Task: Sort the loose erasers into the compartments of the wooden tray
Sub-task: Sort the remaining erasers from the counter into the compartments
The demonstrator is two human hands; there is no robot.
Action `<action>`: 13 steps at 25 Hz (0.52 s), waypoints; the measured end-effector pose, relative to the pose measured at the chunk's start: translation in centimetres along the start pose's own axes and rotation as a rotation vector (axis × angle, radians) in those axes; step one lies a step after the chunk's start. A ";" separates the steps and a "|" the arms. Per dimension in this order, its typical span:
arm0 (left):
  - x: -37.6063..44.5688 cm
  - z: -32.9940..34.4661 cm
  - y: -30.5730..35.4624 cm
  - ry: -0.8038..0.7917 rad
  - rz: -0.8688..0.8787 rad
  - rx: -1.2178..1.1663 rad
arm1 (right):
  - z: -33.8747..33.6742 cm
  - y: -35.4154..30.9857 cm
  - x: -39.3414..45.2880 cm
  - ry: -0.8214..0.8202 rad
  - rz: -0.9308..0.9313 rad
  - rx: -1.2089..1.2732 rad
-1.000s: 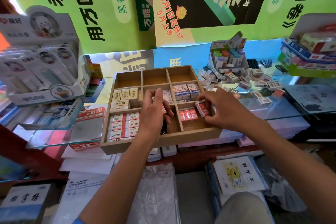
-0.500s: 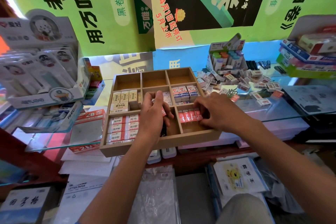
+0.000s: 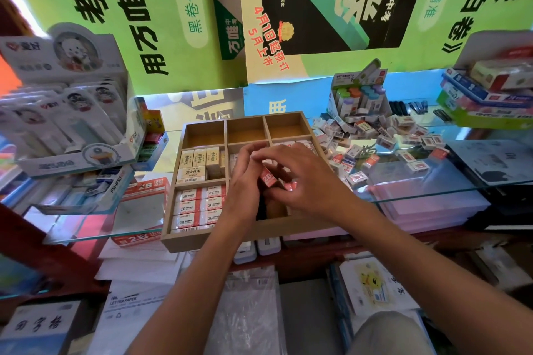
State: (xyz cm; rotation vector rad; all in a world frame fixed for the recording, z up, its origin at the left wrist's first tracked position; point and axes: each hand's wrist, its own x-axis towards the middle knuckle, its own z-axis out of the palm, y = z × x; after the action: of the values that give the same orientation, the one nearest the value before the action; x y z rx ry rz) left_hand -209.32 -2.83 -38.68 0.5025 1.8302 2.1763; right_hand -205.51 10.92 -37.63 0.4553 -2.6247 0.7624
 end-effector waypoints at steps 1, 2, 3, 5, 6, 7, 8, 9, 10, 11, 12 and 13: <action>0.0 0.0 0.1 -0.012 0.001 -0.009 | 0.1 0.0 0.1 0.015 0.030 0.035; 0.1 0.0 0.0 -0.023 0.000 -0.016 | 0.0 -0.1 0.2 0.010 0.052 0.069; 0.1 -0.1 -0.1 -0.031 -0.003 -0.016 | -0.2 -0.3 0.2 0.000 0.058 0.094; 0.1 -0.2 -0.3 -0.047 -0.012 0.021 | -1.2 0.0 0.1 -0.006 0.064 0.125; 0.1 -0.2 -0.3 -0.052 -0.021 0.059 | -2.1 0.6 -0.1 -0.001 0.100 0.127; 0.1 -0.2 -0.2 -0.054 -0.028 0.112 | -3.3 1.4 -0.3 -0.011 0.151 0.116; 0.0 0.0 -0.1 -0.062 -0.031 0.174 | -4.4 2.3 -0.7 -0.046 0.201 0.075; -0.1 0.4 -0.1 -0.087 -0.020 0.259 | -5.4 3.2 -1.1 -0.103 0.238 -0.008; -0.2 0.7 -0.3 -0.126 0.025 0.413 | -6.1 4.0 -1.5 -0.174 0.260 -0.111; -0.2 1.2 -0.8 -0.173 0.105 0.655 | -6.3 4.4 -1.9 -0.242 0.269 -0.198; -0.4 1.6 -1.5 -0.238 0.190 0.935 | -6.1 4.7 -2.2 -0.297 0.264 -0.270; -0.6 2.1 -2.0 -0.305 0.269 1.175 | -5.8 4.9 -2.4 -0.327 0.237 -0.335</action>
State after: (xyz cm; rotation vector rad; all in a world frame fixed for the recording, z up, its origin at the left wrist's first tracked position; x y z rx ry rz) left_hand -207.94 -0.85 -40.40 1.2409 2.7672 0.7926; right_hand -203.91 18.55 -36.26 0.1868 -3.0746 0.3175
